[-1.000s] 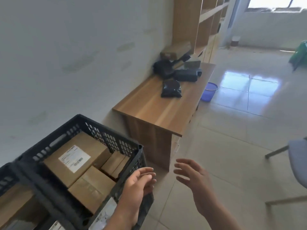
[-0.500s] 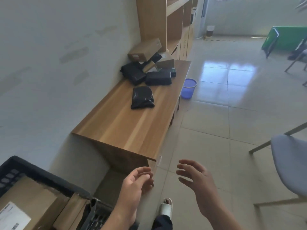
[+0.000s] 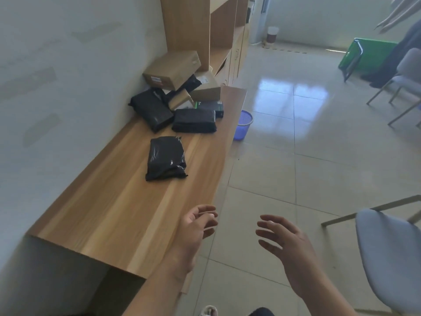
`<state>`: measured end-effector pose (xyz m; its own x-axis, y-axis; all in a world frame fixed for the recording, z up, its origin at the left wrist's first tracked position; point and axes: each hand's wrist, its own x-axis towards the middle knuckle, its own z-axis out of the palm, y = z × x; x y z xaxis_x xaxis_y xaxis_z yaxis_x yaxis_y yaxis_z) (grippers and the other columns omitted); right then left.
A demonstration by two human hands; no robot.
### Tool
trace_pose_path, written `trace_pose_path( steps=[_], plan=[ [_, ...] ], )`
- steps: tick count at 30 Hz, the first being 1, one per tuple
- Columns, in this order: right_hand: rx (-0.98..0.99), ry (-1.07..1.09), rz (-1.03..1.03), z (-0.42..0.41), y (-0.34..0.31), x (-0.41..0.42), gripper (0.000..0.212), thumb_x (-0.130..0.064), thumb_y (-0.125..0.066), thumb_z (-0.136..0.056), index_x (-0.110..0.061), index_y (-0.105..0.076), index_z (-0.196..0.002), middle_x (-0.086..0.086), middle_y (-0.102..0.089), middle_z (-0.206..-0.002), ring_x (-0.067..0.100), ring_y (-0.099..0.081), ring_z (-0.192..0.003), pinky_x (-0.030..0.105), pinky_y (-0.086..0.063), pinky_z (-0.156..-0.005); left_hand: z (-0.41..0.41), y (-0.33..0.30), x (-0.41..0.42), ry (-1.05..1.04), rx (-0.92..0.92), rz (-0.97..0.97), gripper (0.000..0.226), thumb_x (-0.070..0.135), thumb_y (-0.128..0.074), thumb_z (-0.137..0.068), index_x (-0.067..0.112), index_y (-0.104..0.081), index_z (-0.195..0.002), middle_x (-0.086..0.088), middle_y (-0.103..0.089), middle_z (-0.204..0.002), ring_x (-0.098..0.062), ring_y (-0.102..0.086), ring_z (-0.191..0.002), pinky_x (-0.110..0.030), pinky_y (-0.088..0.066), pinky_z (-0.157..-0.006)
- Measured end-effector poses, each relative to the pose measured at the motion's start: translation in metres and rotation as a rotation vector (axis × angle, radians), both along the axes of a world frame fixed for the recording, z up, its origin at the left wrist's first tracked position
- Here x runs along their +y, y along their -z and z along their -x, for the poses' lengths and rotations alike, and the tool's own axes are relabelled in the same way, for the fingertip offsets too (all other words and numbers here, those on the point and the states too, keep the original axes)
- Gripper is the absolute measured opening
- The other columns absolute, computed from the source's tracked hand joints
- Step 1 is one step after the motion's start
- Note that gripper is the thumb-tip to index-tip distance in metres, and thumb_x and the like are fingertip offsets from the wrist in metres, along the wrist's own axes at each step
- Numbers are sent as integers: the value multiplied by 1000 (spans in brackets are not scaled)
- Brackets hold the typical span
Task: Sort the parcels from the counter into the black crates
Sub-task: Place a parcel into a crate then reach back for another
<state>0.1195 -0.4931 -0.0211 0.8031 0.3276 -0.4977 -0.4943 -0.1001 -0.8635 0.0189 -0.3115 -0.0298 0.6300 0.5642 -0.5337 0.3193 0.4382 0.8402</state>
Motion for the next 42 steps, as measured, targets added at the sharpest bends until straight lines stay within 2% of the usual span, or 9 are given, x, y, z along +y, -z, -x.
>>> trace_pose_path(
  steps=[5, 12, 18, 23, 26, 30, 34, 38, 42],
  plan=[
    [56, 20, 6, -84, 25, 15, 19, -7, -58, -99, -7, -77, -102, 15, -78, -103, 29, -74, -97, 42, -57, -89, -73, 21, 24, 17, 54, -33, 19, 8, -59, -100, 11, -72, -112, -16, -73, -115, -21, -69, -95, -42, -56, -97],
    [108, -141, -25, -228, 39, 68, 18, -9, -60, -99, -8, -78, -103, 12, -78, -101, 27, -74, -97, 38, -56, -84, -184, 41, 69, -112, 179, -109, 17, 6, -61, -98, 14, -72, -108, -14, -72, -111, -21, -65, -94, -41, -55, -94],
    [171, -321, -6, -322, 41, 128, 17, -8, -59, -100, -6, -76, -103, 14, -76, -102, 29, -72, -97, 40, -55, -86, -231, 52, 130, -209, 395, -264, 19, 18, -65, -97, 28, -65, -113, 1, -60, -122, -17, -58, -108, -35, -44, -90],
    [188, -469, 29, -356, 43, 182, 16, -7, -59, -100, -5, -74, -104, 15, -74, -101, 30, -70, -95, 38, -54, -80, -226, 84, 174, -134, 688, -334, 55, 19, -70, -94, 20, -48, -145, -8, -37, -148, -23, -48, -119, -32, -42, -91],
    [193, -542, 88, -368, 46, 208, 16, -8, -60, -100, -6, -75, -106, 15, -76, -102, 29, -71, -97, 37, -55, -79, -224, 106, 215, -107, 869, -399, 77, 30, -76, -89, 24, -35, -154, -9, -28, -158, -31, -40, -138, -42, -44, -108],
    [139, -590, 137, -389, 43, 241, 15, -8, -62, -98, -9, -77, -101, 14, -76, -101, 28, -71, -96, 39, -56, -83, -229, 129, 268, -94, 1035, -445, 103, 54, -76, -83, 31, -14, -161, -11, -16, -166, -34, -24, -151, -53, -32, -119],
    [9, -685, 208, -414, 25, 273, 15, -7, -63, -97, -10, -77, -100, 12, -76, -98, 25, -71, -92, 42, -55, -89, -241, 147, 296, -22, 1127, -463, 112, 65, -73, -81, 31, -4, -162, -14, -11, -168, -37, -15, -154, -52, -21, -122],
    [-59, -709, 250, -428, 19, 300, 15, -9, -63, -98, -13, -78, -98, 11, -77, -100, 27, -72, -96, 44, -55, -92, -248, 167, 308, -6, 1182, -462, 107, 57, -71, -86, 37, 2, -161, -15, -3, -169, -38, -9, -155, -53, -17, -124],
    [-48, -799, 308, -433, 28, 322, 15, -10, -64, -98, -13, -78, -101, 15, -76, -106, 31, -71, -103, 45, -55, -93, -244, 176, 321, -44, 1179, -435, 106, 51, -73, -86, 43, 2, -160, -15, -10, -167, -38, -15, -153, -54, -18, -123]
  ],
)
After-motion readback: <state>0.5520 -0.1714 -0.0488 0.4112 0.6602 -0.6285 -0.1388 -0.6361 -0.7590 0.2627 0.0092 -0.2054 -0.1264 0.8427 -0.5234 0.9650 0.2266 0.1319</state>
